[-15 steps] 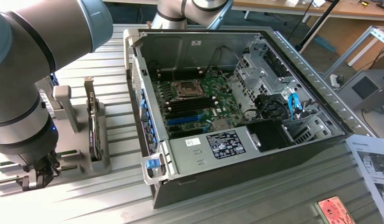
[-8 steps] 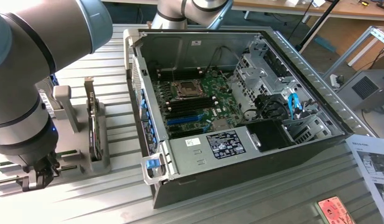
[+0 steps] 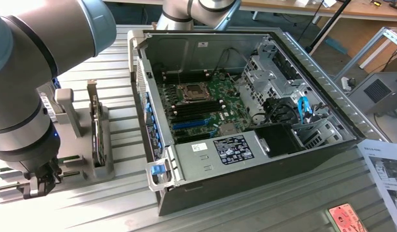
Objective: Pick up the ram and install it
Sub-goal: 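Pick up the ram and move it above insertion slot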
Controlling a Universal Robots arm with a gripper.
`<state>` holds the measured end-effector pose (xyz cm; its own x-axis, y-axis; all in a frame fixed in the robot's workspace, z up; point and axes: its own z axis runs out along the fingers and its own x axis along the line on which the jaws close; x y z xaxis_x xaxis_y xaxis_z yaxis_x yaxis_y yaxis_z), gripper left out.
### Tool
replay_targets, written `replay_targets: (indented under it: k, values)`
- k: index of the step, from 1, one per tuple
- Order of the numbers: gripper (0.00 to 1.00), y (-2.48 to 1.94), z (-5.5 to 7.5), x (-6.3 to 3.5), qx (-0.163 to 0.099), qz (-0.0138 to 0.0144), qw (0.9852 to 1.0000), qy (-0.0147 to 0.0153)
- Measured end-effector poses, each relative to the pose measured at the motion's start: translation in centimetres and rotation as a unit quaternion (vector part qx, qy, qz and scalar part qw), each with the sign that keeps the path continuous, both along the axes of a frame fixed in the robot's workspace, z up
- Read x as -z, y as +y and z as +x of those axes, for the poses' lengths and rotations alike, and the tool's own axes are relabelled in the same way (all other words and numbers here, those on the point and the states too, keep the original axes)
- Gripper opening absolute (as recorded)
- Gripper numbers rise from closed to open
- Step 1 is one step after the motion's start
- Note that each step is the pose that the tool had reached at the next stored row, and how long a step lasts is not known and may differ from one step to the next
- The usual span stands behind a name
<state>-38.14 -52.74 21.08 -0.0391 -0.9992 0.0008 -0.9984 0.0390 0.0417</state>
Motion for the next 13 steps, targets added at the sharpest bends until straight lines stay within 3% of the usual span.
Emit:
replay_targets:
  k: [13]
  values:
    - [0.24, 0.0, 0.0, 0.12, 0.0, 0.0, 1.0, 0.0]
